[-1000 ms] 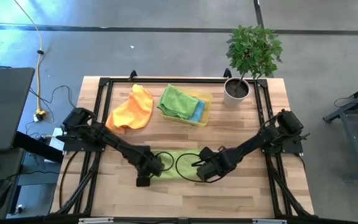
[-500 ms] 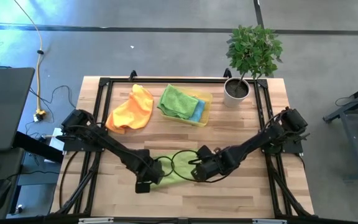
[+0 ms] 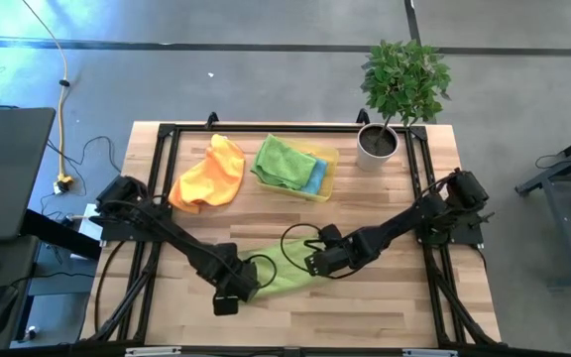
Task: Fold microfiber towels
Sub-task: Fold the light green microfiber towel
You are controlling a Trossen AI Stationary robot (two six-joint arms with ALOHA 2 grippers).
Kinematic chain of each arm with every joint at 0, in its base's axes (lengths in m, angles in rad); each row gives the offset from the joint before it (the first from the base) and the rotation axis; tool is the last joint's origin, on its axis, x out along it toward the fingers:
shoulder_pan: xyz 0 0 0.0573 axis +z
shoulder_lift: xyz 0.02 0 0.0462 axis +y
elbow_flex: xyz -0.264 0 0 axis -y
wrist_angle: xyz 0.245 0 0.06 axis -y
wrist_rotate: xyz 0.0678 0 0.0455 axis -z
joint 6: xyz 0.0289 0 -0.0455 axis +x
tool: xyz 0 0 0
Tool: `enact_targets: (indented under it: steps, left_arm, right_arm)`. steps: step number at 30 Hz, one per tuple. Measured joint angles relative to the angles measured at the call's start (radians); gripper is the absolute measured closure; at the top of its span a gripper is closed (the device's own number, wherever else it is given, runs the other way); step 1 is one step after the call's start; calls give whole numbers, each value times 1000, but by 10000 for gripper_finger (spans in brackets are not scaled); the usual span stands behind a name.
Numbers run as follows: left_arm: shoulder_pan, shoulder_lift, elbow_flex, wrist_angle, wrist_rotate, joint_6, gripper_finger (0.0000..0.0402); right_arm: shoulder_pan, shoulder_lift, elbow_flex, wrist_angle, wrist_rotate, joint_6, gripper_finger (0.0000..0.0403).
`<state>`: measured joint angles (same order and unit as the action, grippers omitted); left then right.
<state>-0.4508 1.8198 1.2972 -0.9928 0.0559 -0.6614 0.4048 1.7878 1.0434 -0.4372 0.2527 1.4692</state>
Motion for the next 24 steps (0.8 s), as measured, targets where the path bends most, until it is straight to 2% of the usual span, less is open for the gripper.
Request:
enact_targets:
  steps: [4, 9, 17, 24]
  left_arm:
    - [-10, 0, 0, 0, 0, -13, 296]
    - [-11, 0, 0, 0, 0, -17, 296]
    - [-7, 0, 0, 0, 0, -16, 296]
    - [-5, 0, 1, 1, 3, -17, 296]
  right_arm:
    - [-6, 0, -33, 5, -1, 2, 206]
    - [-6, 0, -76, 129, -1, -10, 220]
    - [-7, 2, -78, 126, 34, -33, 237]
    - [-4, 68, -71, 193, 17, -60, 238]
